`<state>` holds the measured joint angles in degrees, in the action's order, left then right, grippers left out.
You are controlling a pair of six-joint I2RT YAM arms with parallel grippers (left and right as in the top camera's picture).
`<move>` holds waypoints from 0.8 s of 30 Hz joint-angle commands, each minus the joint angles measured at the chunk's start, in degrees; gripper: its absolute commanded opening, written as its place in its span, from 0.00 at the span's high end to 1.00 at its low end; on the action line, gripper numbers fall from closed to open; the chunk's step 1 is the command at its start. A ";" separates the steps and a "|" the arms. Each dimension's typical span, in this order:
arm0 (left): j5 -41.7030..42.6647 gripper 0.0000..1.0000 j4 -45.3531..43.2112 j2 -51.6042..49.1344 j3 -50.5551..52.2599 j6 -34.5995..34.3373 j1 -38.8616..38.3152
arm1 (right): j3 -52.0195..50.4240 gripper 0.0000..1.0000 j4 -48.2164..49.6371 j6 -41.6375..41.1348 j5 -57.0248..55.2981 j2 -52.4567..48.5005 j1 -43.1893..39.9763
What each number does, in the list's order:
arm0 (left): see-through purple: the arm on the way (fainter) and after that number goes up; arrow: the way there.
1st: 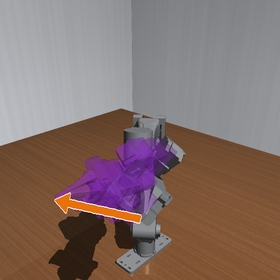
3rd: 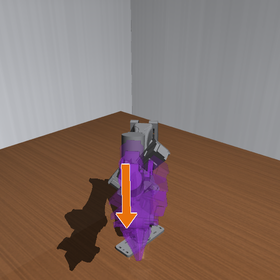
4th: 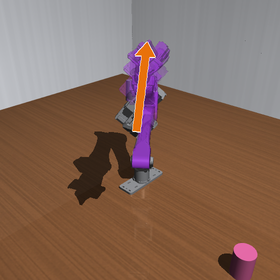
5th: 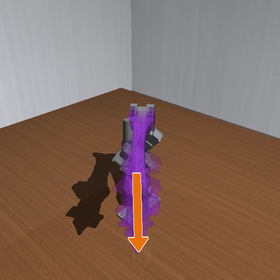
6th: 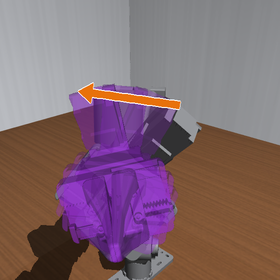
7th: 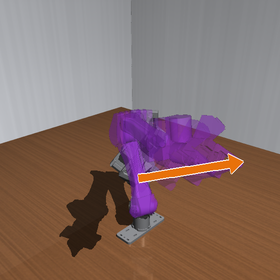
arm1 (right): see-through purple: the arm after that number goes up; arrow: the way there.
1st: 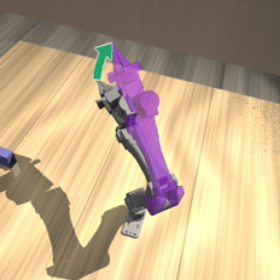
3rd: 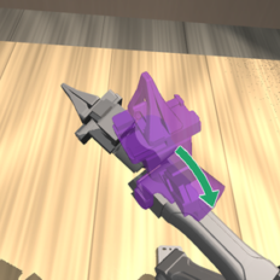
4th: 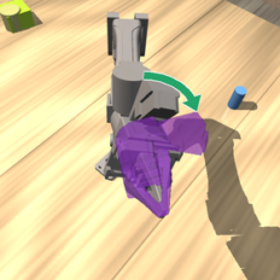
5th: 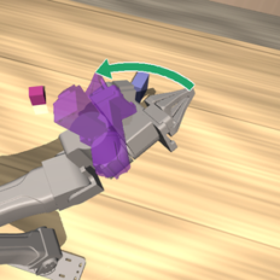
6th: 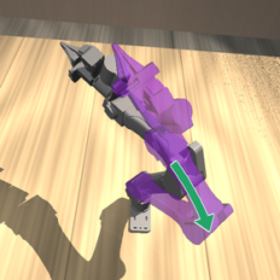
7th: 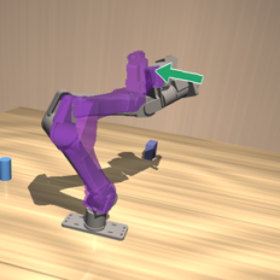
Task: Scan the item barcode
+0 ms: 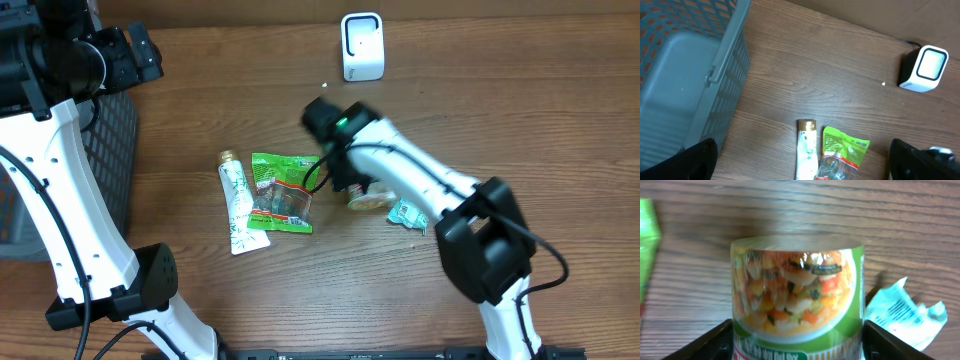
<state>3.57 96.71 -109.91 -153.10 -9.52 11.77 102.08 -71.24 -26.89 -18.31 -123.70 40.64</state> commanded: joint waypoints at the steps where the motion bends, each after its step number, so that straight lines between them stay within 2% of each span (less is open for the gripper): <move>1: -0.66 0.00 0.09 0.09 0.00 -0.79 0.11 | 0.63 0.16 0.37 -4.92 -9.11 -1.77 3.10; 8: -0.66 0.00 0.09 0.09 0.00 -0.79 0.11 | 1.88 0.01 0.98 -6.16 -7.96 -1.90 4.35; 14: -0.66 0.00 0.09 0.09 0.00 -0.79 0.11 | 11.67 0.00 -3.93 -5.84 -2.73 -1.77 0.94; 19: -0.66 0.00 0.09 0.09 0.00 -0.79 0.11 | 21.46 0.00 -8.98 -0.92 9.20 -1.77 -5.09; 24: -0.66 0.00 0.09 0.09 0.00 -0.79 0.11 | 21.79 0.00 -10.12 7.80 27.39 -1.81 -14.93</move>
<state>3.57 96.71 -109.91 -153.10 -9.52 11.77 123.83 -80.75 -26.09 -5.74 -125.45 31.59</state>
